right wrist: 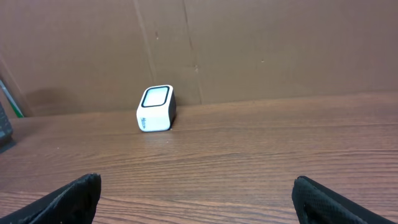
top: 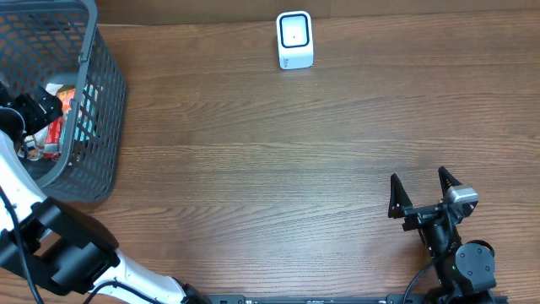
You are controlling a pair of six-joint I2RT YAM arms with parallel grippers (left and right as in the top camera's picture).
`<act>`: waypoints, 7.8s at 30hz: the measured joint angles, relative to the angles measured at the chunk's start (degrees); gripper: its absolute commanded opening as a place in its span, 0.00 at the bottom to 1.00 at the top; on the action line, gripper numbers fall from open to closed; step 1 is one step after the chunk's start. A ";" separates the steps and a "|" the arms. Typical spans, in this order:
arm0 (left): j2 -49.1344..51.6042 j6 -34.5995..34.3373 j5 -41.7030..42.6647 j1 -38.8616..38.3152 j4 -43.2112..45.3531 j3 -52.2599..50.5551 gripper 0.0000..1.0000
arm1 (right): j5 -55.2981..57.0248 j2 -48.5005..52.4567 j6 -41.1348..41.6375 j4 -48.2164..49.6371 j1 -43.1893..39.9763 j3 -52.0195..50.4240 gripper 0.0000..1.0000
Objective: Scan the item barcode
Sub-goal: 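Close the left gripper on the orange-and-teal wipes pack, then lift the wipes pack out of the basket and carry it toward the table centre, then lower the wipes pack onto the table and open the left gripper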
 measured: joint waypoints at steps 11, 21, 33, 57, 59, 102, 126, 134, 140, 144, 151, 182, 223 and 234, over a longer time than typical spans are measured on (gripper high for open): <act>1.62 5.79 1.11 -3.34 1.70 0.00 1.00 | 0.00 0.00 -0.04 -0.02 0.00 0.00 1.00; 6.40 7.39 0.24 -4.61 1.92 0.00 1.00 | 0.00 0.00 -0.02 -0.02 0.00 0.00 1.00; 12.74 7.41 0.15 -4.63 1.75 0.00 0.96 | 0.02 0.00 0.00 -0.02 0.00 0.00 1.00; 13.53 7.80 -1.92 -5.31 -3.04 3.17 0.42 | 0.00 0.00 0.00 -0.02 0.00 0.00 1.00; 14.14 7.80 -2.32 -5.31 -4.92 5.51 0.41 | 0.00 0.00 -0.02 -0.07 0.00 0.00 1.00; -17.90 -12.37 -9.09 -32.89 -25.62 28.68 0.39 | 0.00 0.00 0.02 -0.02 0.00 0.00 1.00; -17.90 -28.11 -18.16 -72.46 -2.27 -18.16 0.37 | 0.00 0.00 0.00 -0.04 0.00 0.00 1.00; -17.90 -35.50 -23.15 -80.74 7.56 -30.56 0.37 | 0.00 0.00 0.00 -0.04 0.00 0.00 1.00; -17.59 -43.15 -28.13 -85.42 13.62 -35.95 0.34 | 0.00 0.00 -0.02 0.00 0.00 0.00 1.00; -15.50 -47.56 -29.03 -85.99 13.97 -37.22 0.32 | -0.02 0.00 0.02 -0.02 0.00 0.00 1.00; -10.21 -50.16 -27.85 -85.99 14.43 -37.81 0.33 | 0.02 0.00 0.00 0.00 0.00 0.00 1.00; -11.80 -43.80 -23.91 -85.99 7.08 -31.12 1.00 | 0.00 0.00 0.02 0.00 0.00 0.00 1.00; -16.20 -24.35 2.34 -68.04 -7.67 -21.73 0.47 | 0.00 0.00 -0.02 -0.02 0.00 0.00 1.00; -11.54 -24.35 3.76 -68.35 -7.17 -22.14 0.36 | 0.00 0.00 -0.02 0.00 0.00 0.00 1.00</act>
